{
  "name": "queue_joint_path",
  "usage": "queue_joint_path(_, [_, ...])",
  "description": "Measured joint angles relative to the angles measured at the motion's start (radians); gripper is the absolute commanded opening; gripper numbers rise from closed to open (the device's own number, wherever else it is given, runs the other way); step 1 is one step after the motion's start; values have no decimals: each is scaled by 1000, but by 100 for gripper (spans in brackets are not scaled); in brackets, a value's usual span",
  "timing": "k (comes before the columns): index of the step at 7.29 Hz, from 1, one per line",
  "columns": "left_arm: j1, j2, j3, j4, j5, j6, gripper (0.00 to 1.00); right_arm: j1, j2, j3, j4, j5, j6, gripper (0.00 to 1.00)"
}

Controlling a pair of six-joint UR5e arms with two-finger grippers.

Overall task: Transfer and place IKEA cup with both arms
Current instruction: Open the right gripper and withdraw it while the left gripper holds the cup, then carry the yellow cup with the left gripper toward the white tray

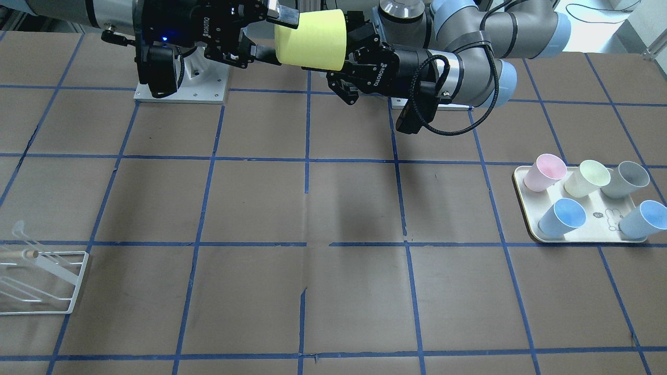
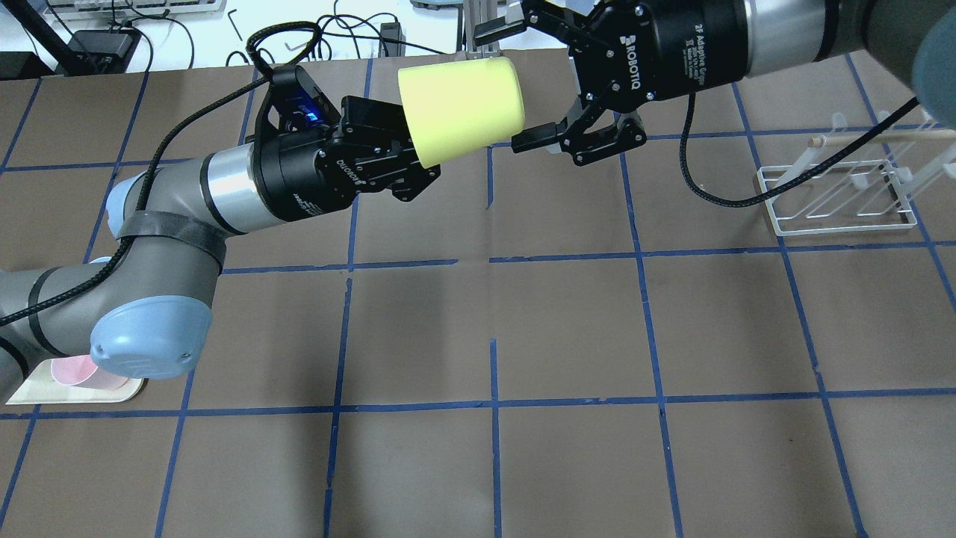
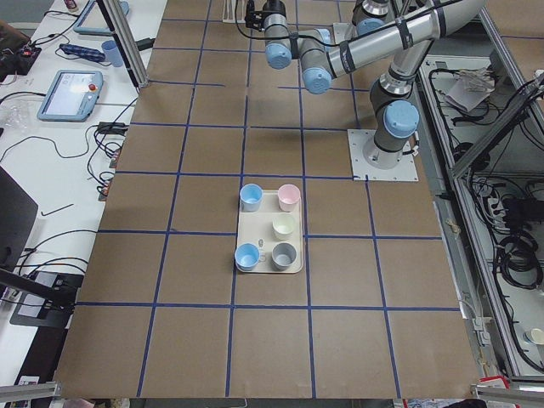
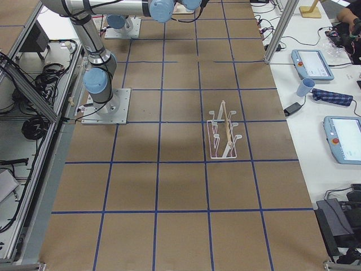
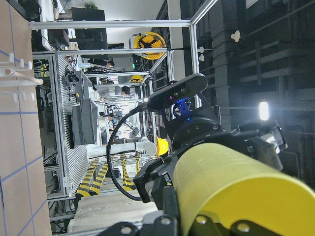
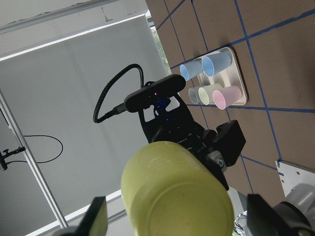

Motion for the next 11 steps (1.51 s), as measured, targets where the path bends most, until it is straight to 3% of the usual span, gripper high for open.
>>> queue_joint_path(2, [8,12,0,0,40,-10,0,-51,17,-46,-16,-80,11,100])
queue_joint_path(4, [42,35,11,2,190,-62,0,-107,34,-97,-25,-257,36,100])
queue_joint_path(8, [169,79,44,2,674,-110,0,-105,35,-103,-183,-805,116,100])
queue_joint_path(11, [286,83,99,-17,1099,-61,0,34,68,-90,-304,-1136,151,100])
